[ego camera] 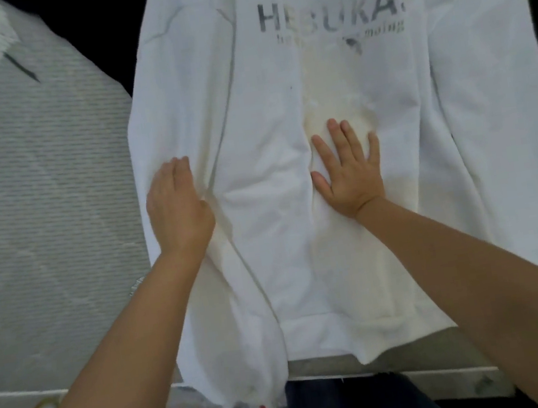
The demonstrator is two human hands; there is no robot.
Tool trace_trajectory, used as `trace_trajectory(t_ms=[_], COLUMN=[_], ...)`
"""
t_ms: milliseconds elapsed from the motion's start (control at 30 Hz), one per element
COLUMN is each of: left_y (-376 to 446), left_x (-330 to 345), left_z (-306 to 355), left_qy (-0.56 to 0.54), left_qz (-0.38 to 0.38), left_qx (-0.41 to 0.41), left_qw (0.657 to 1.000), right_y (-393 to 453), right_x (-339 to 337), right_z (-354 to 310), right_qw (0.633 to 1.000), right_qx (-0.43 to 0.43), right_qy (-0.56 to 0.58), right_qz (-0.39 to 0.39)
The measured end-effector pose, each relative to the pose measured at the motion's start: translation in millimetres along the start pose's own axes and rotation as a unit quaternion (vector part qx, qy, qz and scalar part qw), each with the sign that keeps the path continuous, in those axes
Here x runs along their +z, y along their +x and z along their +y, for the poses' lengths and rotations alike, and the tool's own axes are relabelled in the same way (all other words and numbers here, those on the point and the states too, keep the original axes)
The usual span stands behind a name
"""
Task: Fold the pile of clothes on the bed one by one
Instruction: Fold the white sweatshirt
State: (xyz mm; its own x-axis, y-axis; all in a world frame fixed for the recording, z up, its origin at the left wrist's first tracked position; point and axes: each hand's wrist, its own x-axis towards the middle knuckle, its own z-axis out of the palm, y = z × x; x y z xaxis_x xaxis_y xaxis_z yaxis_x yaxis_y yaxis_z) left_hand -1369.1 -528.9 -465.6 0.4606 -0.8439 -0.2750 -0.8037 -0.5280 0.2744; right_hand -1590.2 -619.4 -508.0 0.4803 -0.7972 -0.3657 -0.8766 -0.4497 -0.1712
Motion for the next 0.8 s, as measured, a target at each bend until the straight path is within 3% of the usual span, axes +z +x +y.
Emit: trace_trajectory(t_ms=[100,200,267,400,467,567,700,800], left_y=[-16.6,-45.0,-72.4,-118.4,-119.4,-105.9,-87.8,-61.0], left_x=[-11.1,-11.2,0.9,26.2,22.8,-2.0,-60.6,-99.7], left_z=[-30.4,-44.6,-38.6,-11.5,-13.4,-33.2,-73.4,-103.0], left_qy=[-0.004,-0.103,-0.14,-0.04,-0.02,-0.101,-0.145,-0.186], left_qz=[0.03,-0.003,-0.066,-0.154,-0.127,-0.064,0.034,0.097], left_qx=[-0.117,-0.227,-0.244,-0.226,-0.214,-0.223,-0.234,-0.236], left_qw=[0.993,0.969,0.957,0.961,0.968,0.967,0.961,0.949], right_y=[-1.8,-2.8,-4.9,-20.8,-24.1,-7.7,42.8,83.1], right_x=[3.3,-0.5,-5.3,-12.5,-21.1,-46.4,-91.7,-120.5], right_z=[-0.3,-5.7,-15.0,-30.2,-33.2,-42.8,-83.8,-127.0], right_qw=[1.0,0.999,0.998,0.997,0.998,0.997,0.988,0.99], right_qx=[0.013,0.028,0.05,0.036,0.0,-0.067,-0.144,-0.131], right_qy=[-0.003,0.008,0.036,0.065,0.053,0.027,-0.033,-0.045], right_qz=[-0.013,-0.015,-0.019,-0.034,-0.017,0.029,0.034,0.031])
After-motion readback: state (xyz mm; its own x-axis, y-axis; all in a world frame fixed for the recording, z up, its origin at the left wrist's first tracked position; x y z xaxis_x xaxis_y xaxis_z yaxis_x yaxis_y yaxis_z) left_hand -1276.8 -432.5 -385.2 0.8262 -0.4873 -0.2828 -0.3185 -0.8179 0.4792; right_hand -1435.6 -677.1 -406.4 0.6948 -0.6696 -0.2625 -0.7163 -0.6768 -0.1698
